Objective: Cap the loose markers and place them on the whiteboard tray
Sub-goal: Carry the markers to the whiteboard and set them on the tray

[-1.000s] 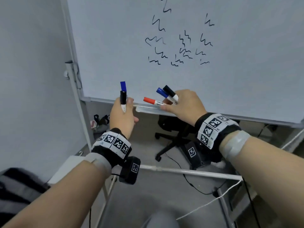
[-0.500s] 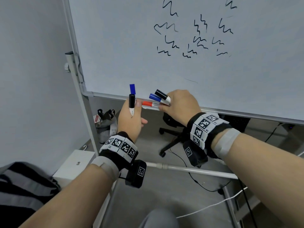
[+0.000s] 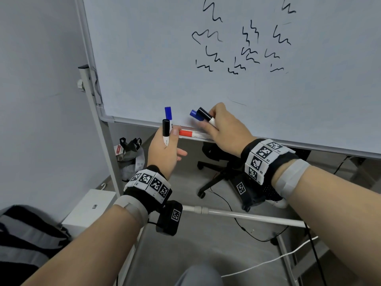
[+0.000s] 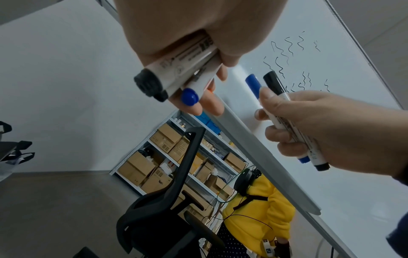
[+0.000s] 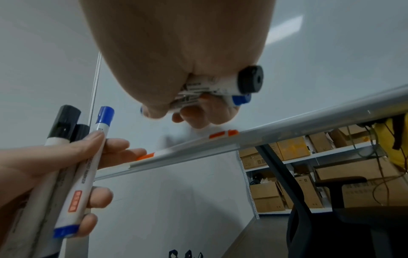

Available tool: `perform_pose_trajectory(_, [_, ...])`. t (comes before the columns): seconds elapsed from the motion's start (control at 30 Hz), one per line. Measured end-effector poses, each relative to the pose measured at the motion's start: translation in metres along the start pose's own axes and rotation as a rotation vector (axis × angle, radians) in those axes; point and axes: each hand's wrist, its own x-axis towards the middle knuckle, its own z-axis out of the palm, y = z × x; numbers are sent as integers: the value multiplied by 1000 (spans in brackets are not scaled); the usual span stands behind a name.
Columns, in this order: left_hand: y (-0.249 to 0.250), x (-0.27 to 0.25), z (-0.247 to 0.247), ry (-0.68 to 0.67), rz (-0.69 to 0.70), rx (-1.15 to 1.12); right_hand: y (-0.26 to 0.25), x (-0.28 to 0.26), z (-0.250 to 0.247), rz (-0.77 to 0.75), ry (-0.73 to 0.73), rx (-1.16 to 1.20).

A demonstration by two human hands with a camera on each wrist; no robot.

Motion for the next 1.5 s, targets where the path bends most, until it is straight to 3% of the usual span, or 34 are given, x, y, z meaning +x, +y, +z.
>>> perform_pose_trajectory(0.47, [1, 0, -7, -6, 6, 14, -2, 4, 17, -142, 0, -184])
perform_pose_trajectory(0.83, [-4, 1, -13, 17, -21, -37, -2, 8, 38, -260, 78, -330])
perform_pose_trajectory(1.2, [-2, -3, -11, -49, 23, -6, 4, 0, 24, -154, 131, -319])
perform_pose_trajectory(1.5, [-2, -8, -4, -58, -13, -10, 23, -10, 18, -60, 42, -261])
